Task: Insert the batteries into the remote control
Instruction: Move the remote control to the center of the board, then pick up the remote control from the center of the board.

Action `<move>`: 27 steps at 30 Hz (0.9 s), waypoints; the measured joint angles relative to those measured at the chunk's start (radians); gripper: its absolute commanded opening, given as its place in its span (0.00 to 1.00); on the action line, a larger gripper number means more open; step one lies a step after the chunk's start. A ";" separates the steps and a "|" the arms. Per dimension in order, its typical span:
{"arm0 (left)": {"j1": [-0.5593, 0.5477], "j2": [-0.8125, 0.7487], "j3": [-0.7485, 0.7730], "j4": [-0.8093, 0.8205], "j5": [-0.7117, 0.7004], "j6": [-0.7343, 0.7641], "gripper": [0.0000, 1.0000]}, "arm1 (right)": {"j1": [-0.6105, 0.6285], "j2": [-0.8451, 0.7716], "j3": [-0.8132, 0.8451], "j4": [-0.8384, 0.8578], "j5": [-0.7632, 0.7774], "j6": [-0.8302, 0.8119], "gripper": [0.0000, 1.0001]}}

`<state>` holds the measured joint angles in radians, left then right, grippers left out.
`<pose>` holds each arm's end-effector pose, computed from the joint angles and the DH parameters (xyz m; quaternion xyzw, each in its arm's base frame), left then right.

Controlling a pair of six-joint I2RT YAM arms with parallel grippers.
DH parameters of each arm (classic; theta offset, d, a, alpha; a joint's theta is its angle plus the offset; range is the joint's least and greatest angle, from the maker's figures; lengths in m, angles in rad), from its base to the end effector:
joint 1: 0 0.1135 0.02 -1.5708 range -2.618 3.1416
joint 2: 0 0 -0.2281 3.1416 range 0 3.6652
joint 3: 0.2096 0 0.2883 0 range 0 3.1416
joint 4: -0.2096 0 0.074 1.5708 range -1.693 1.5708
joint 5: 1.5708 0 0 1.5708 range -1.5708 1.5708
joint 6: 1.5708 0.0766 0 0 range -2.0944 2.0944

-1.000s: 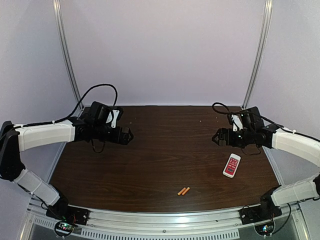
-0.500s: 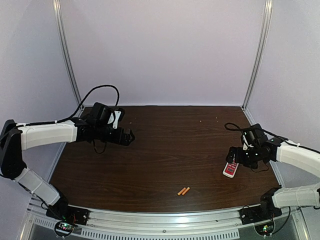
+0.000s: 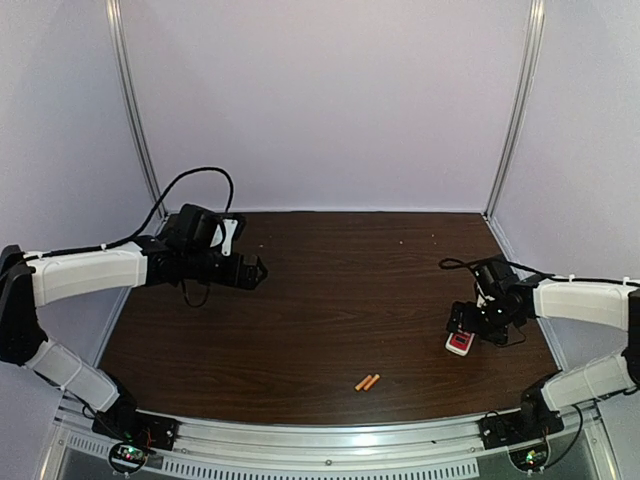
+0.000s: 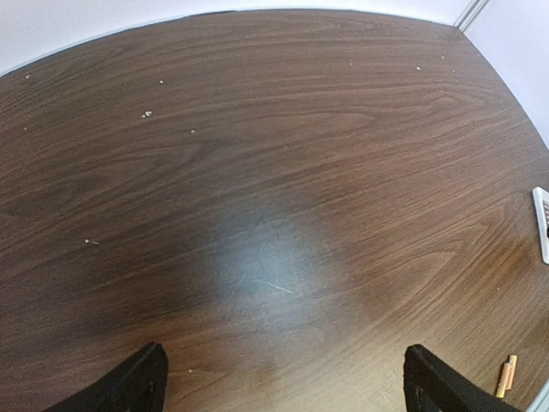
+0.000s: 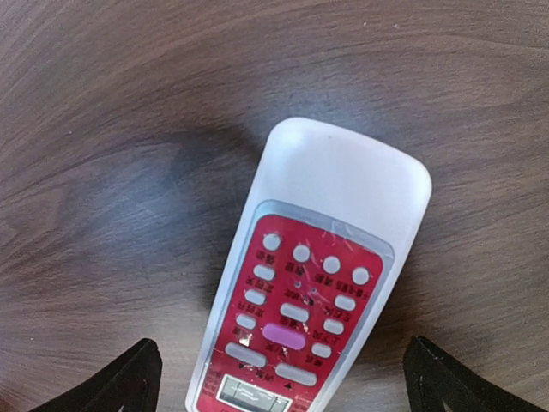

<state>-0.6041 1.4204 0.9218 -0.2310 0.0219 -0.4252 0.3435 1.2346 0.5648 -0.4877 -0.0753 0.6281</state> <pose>0.3072 -0.2141 0.1565 0.0860 0.9087 -0.2097 0.3505 0.2461 0.0942 0.0631 0.1311 0.9692 0.1283 0.1641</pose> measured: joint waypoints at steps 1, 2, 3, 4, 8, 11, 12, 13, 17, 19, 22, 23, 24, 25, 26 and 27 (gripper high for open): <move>0.000 -0.001 0.000 0.000 0.000 -0.002 0.97 | 0.000 0.014 0.000 0.008 -0.003 -0.001 0.97; 0.000 -0.002 0.000 0.002 0.000 -0.004 0.98 | -0.002 0.029 0.000 0.019 -0.010 -0.004 0.95; 0.000 -0.002 0.000 0.005 0.001 -0.007 0.97 | -0.002 0.040 0.000 0.027 -0.014 -0.005 0.93; 0.000 -0.002 -0.001 0.009 0.002 -0.010 0.98 | -0.002 0.053 0.003 0.035 -0.017 -0.012 0.91; 0.000 -0.002 -0.006 0.024 0.008 -0.018 0.97 | 0.000 0.106 0.031 0.087 -0.039 -0.038 0.79; 0.000 -0.002 -0.018 0.040 0.013 -0.022 0.97 | 0.016 0.160 0.065 0.120 -0.050 -0.065 0.75; 0.000 -0.002 -0.023 0.045 0.016 -0.023 0.97 | 0.027 0.182 0.082 0.126 -0.051 -0.077 0.73; 0.000 -0.002 -0.029 0.051 0.019 -0.025 0.97 | 0.046 0.207 0.103 0.131 -0.050 -0.087 0.72; 0.000 -0.002 -0.036 0.052 0.024 -0.026 0.97 | 0.121 0.280 0.169 0.125 -0.035 -0.136 0.73; 0.000 -0.002 -0.036 0.056 0.026 -0.026 0.97 | 0.146 0.299 0.188 0.117 -0.026 -0.159 0.74; 0.000 -0.002 -0.036 0.063 0.031 -0.025 0.98 | 0.161 0.301 0.190 0.107 -0.020 -0.192 0.80; 0.000 -0.002 -0.036 0.067 0.034 -0.022 0.97 | 0.161 0.299 0.190 0.106 -0.020 -0.200 0.80; 0.000 -0.002 -0.036 0.073 0.039 -0.018 0.97 | 0.163 0.295 0.186 0.103 -0.020 -0.211 0.80; 0.000 -0.002 -0.036 0.077 0.043 -0.016 0.97 | 0.167 0.288 0.180 0.102 -0.020 -0.218 0.80; 0.000 -0.002 -0.036 0.080 0.046 -0.012 0.97 | 0.172 0.280 0.172 0.095 -0.019 -0.225 0.81; 0.000 -0.002 -0.036 0.082 0.048 -0.010 0.98 | 0.177 0.274 0.168 0.089 -0.015 -0.230 0.81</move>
<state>-0.6041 1.4189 0.8860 -0.1493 0.0696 -0.4347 0.5201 1.5085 0.7326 -0.3988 -0.0906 0.3985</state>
